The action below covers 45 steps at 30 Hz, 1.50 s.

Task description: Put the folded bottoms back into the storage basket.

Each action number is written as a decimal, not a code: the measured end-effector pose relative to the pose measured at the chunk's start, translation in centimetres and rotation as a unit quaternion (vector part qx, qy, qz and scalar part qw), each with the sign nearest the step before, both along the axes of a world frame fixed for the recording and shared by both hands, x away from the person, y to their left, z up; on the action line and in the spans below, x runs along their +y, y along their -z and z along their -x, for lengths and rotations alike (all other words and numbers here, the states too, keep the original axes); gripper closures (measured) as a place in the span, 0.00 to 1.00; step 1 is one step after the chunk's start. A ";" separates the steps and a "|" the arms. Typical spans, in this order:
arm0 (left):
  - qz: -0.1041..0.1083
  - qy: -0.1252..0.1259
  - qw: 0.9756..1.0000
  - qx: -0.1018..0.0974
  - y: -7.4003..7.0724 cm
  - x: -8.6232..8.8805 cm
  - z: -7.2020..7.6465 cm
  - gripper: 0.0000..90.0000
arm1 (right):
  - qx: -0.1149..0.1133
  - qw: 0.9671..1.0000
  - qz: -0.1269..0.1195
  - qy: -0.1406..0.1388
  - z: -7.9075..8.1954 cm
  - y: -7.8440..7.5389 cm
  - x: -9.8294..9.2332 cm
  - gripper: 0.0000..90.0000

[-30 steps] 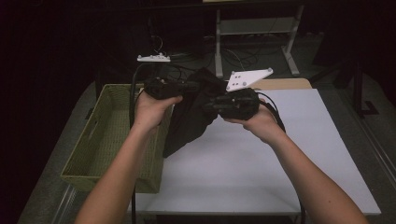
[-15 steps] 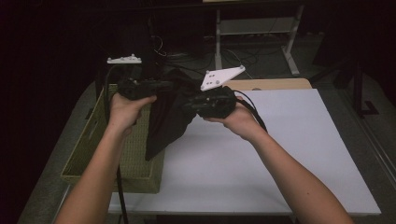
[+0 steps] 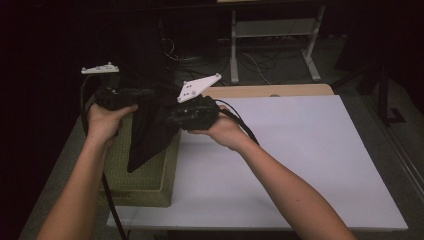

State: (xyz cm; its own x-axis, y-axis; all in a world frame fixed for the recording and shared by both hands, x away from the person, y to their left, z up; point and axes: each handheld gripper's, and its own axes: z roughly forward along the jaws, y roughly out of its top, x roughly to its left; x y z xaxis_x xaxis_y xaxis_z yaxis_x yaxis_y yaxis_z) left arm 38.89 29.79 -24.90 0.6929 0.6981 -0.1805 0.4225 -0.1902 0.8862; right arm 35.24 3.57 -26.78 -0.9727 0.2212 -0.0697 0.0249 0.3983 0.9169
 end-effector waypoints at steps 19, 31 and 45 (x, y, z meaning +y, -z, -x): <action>-0.048 -0.071 0.996 0.018 4.4 5.2 -0.6 0.90 | 0.027 0.998 0.047 -0.031 -0.4 3.8 6.3 0.92; -0.062 -0.095 0.993 0.038 7.5 6.2 -1.6 0.89 | 0.035 0.995 0.089 -0.040 -0.2 6.2 8.4 0.92; -0.061 -0.068 0.994 0.060 9.6 5.5 -2.2 0.89 | 0.058 0.992 0.099 -0.059 0.8 8.3 7.0 0.69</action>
